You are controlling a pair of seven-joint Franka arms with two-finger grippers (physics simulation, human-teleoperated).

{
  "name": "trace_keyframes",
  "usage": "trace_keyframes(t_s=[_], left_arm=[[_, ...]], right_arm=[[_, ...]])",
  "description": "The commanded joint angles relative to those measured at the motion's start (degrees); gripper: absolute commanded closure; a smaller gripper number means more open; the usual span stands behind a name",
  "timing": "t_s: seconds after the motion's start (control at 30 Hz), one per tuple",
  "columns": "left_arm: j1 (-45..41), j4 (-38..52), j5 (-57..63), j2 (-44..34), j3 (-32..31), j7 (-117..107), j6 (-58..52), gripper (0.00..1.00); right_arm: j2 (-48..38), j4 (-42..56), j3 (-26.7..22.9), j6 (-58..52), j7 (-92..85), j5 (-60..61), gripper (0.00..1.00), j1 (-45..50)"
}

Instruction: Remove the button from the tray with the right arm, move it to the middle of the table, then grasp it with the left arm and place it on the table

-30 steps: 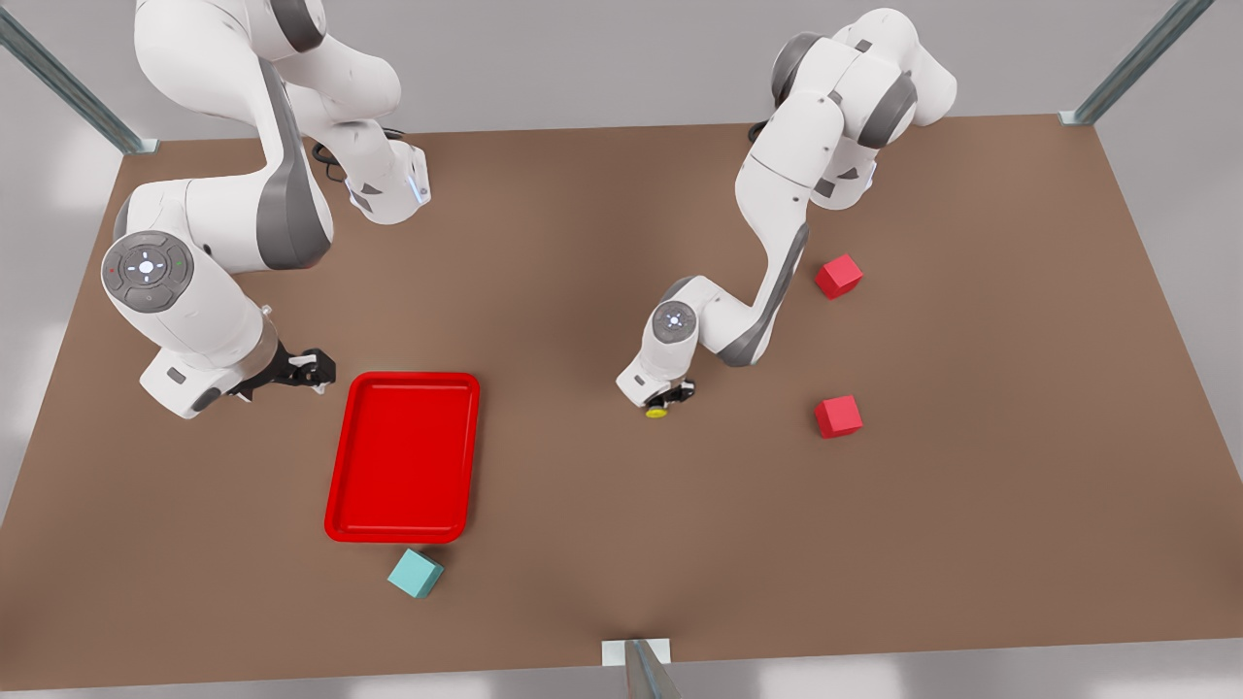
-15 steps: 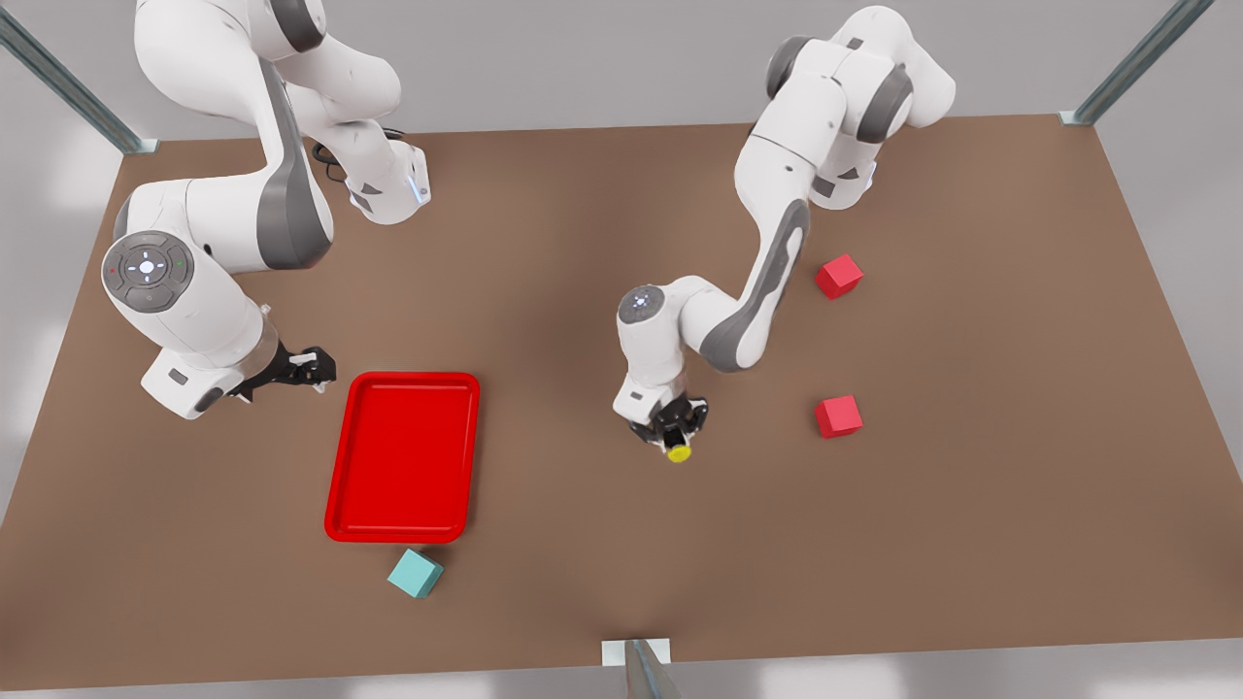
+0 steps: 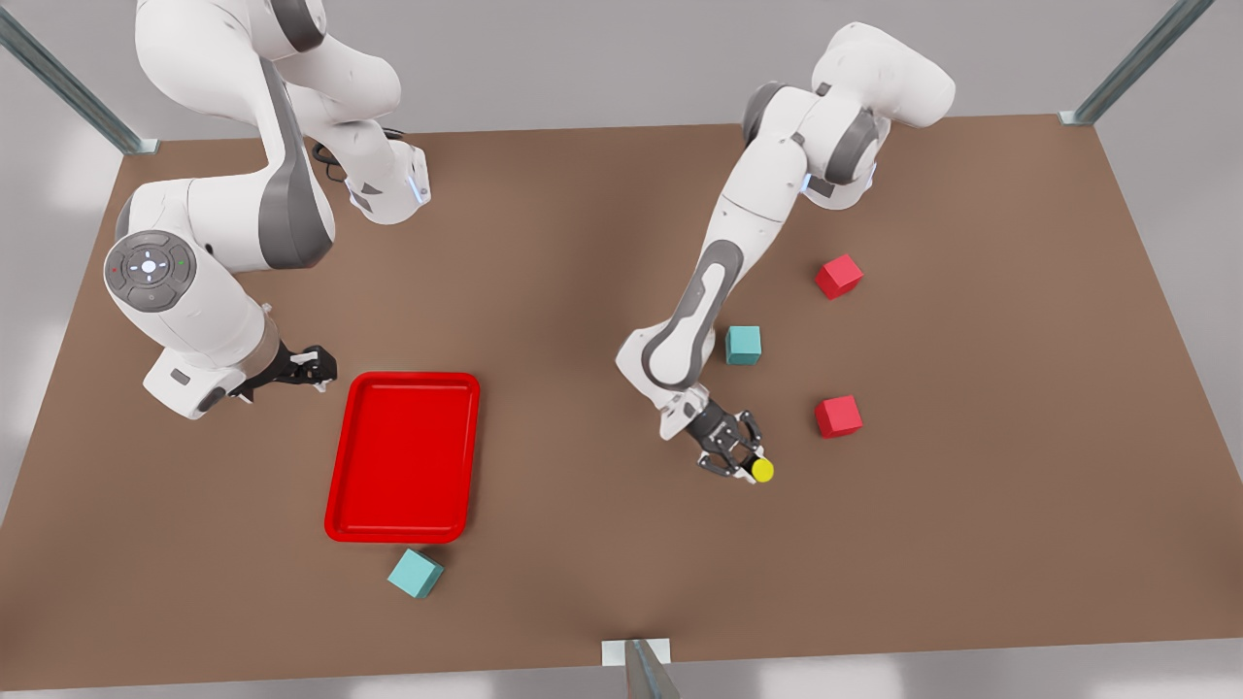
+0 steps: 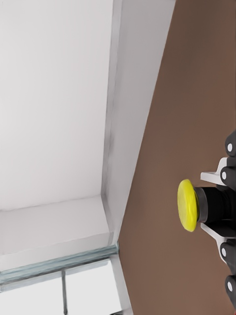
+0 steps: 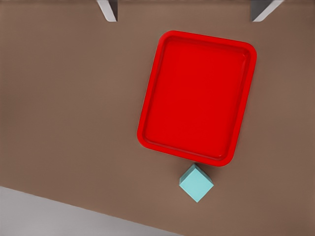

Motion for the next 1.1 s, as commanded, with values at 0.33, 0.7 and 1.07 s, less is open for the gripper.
trace_keyframes(t_s=[0.33, 0.7, 1.07], left_arm=[[0.4, 0.0, 9.6, 5.9, 0.1, -51.6, -5.2, 0.64], [0.0, -0.6, 9.7, 5.9, 0.1, -50.7, -7.3, 0.00], [-0.5, -0.6, 9.8, 2.0, 0.1, -36.1, -9.0, 0.00]], right_arm=[[-0.1, 0.0, 0.0, 0.0, -0.6, 0.0, 0.00, 0.0], [-0.1, 0.0, 0.0, 0.0, -0.6, 0.0, 0.00, 0.0], [-0.1, 0.0, 0.0, 0.0, -0.6, 0.0, 0.00, 0.1]])
